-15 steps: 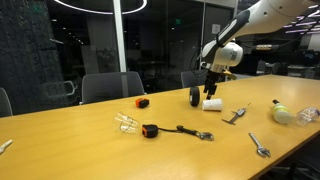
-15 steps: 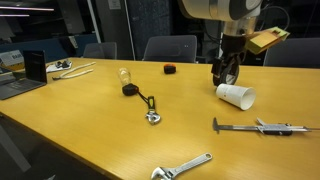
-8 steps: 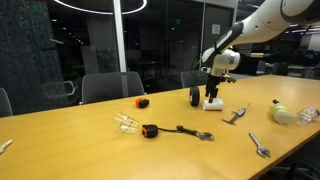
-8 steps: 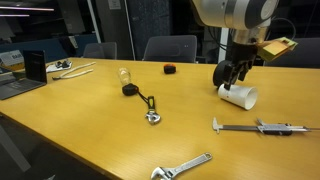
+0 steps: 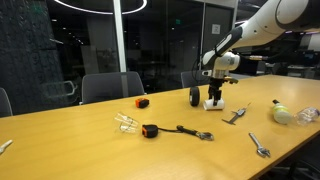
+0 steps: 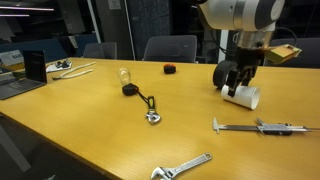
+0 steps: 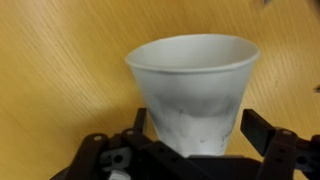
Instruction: Pick up the white cup, put the clear cup inside the white cup
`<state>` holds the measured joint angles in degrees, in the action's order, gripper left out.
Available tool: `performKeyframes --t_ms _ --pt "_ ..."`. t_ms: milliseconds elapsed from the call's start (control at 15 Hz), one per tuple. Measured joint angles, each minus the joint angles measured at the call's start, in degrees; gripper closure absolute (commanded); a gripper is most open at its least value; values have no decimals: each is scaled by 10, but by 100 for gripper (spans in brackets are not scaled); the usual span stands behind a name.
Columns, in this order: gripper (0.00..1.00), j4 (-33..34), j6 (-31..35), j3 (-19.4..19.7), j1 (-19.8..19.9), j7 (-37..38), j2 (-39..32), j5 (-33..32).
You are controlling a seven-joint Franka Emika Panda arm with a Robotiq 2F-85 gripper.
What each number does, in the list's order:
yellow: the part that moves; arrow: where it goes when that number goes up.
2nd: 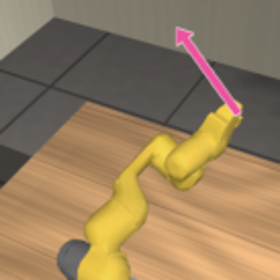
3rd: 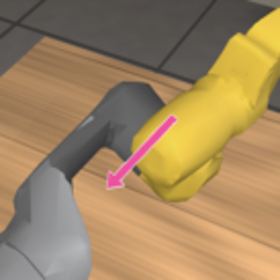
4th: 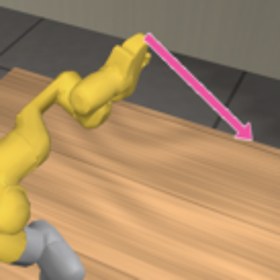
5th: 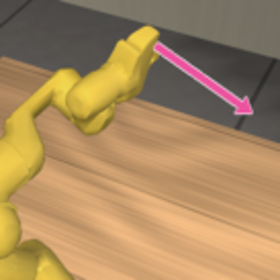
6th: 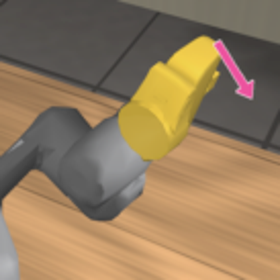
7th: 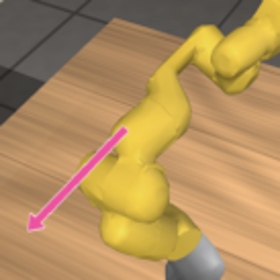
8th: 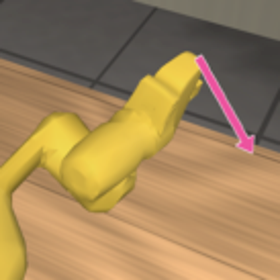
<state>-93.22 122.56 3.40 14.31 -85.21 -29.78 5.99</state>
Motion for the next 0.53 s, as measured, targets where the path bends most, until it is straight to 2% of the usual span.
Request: performKeyframes --t_ms 133,467,533 --pt "51 3 -11 0 0 2 -4 -8" --pt "83 24 -49 2 -4 33 -4 -41" --pt "78 26 -54 7 -10 61 -4 -67"
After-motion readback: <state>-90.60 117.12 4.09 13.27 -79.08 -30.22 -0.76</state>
